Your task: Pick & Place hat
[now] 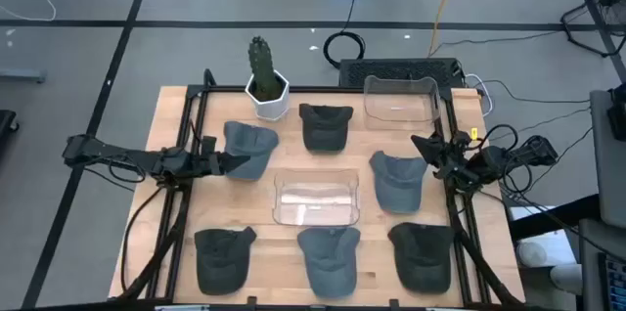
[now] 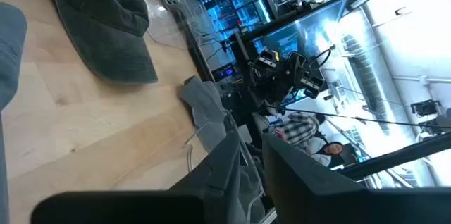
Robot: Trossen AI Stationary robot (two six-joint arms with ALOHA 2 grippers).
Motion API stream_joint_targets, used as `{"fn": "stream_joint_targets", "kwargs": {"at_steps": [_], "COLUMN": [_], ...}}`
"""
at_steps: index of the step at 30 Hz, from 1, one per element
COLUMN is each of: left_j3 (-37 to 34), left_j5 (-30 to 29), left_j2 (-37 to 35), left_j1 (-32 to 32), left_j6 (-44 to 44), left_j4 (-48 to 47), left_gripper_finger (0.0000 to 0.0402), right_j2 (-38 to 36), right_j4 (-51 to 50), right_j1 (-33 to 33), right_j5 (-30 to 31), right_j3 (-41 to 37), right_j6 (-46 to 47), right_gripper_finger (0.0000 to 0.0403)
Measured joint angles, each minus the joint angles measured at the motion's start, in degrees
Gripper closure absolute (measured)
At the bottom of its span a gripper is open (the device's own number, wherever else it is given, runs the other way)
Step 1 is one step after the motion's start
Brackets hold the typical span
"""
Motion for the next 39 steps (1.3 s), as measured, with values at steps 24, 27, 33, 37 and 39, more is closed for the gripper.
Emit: {"fn": "stream_joint_targets", "kwargs": {"at_steps": [24, 27, 33, 37, 39], "left_j3": [24.1, 31.3, 45.7, 54.8, 59.2], "left_j5": [-2.4, -2.4, -2.4, -2.3, -1.5], "left_j2": [4.8, 8.1, 17.3, 23.9, 27.1], "left_j1": [2.3, 3.3, 4.9, 5.6, 5.9], "left_j6": [11.4, 15.8, 26.1, 31.7, 34.5], "left_j4": [-26.2, -31.2, -35.7, -38.6, -40.5], "left_gripper_finger": [0.033, 0.033, 0.033, 0.033, 0.033], "right_j2": [10.2, 14.2, 22.9, 28.3, 30.8], "right_j4": [-5.6, -4.9, -5.5, -7.0, -10.5], "right_j1": [0.4, 0.4, 0.4, 0.4, 0.4], "right_j5": [0.0, -0.3, -0.3, -0.3, -0.2], "right_j3": [13.7, 17.5, 26.8, 34.9, 39.9], "right_j6": [1.0, -0.3, -6.6, -13.4, -16.1], "right_gripper_finger": [0.0403, 0.0403, 0.0403, 0.0403, 0.0403]}}
